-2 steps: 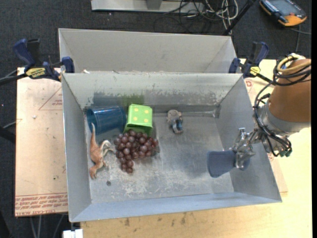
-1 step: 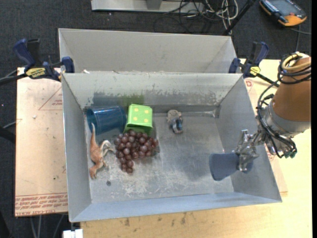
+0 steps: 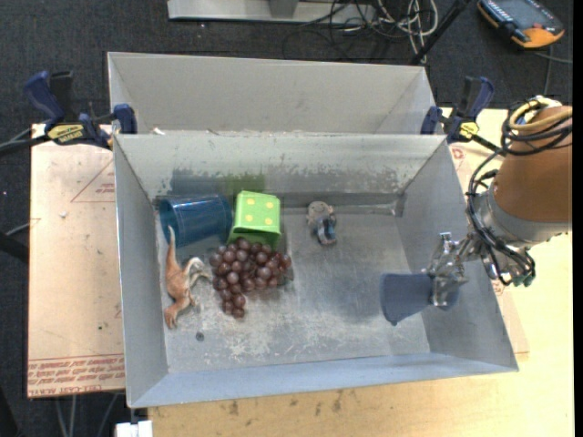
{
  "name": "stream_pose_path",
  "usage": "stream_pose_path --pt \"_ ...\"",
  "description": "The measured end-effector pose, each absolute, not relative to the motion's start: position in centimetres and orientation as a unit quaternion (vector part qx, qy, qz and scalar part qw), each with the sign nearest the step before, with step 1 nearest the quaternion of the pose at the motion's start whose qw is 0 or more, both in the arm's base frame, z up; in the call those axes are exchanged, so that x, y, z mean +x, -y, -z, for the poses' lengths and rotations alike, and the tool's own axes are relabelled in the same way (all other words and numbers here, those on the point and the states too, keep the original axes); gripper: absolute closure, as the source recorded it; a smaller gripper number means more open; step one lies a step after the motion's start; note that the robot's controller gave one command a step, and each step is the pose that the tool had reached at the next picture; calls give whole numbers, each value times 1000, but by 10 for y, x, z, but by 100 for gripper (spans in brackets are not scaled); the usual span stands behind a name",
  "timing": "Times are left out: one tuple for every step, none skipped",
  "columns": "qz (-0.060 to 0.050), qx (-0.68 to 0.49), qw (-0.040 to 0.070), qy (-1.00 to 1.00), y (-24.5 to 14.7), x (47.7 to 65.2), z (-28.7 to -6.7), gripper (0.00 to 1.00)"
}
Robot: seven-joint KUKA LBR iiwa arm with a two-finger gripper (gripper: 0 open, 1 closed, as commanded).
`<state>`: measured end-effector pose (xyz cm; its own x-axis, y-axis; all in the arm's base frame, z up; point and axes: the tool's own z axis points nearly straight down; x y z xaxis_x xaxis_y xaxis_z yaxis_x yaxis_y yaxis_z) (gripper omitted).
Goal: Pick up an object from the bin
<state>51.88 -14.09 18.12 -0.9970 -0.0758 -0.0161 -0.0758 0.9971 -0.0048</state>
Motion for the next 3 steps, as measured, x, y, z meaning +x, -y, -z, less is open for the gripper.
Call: stream_pose_path --pt "-3 -56 -5 -998 140 508 -190 100" --pt "0 -76 1 -997 142 534 -256 100" --pt "3 -126 8 -992 138 531 -245 100"
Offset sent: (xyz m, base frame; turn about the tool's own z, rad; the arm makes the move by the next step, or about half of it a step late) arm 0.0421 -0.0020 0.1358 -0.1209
